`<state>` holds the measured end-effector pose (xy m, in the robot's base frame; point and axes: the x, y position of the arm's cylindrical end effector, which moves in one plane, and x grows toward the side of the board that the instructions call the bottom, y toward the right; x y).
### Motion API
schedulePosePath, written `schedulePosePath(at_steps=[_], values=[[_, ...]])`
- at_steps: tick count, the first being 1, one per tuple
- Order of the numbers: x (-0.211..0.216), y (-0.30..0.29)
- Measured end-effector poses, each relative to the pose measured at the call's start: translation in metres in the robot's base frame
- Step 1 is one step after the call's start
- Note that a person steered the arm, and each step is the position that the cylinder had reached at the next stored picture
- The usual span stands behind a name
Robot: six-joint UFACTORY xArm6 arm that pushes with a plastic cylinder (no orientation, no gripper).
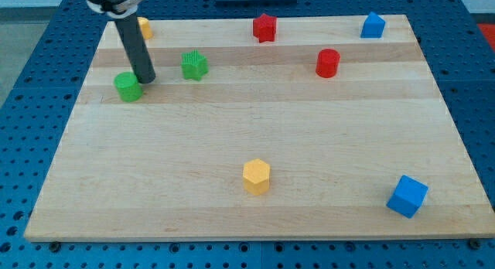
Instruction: Move the yellow hexagon to the center right of the board
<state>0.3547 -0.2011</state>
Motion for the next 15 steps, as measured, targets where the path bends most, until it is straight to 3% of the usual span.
schedulePosePath(at_steps=[2,4,7,8,10,15], values=[[0.005,-0.017],[0.031,0.043],[0.202,0.095],[0.232,0.129],[0.229,0.187],[0.191,0.19]])
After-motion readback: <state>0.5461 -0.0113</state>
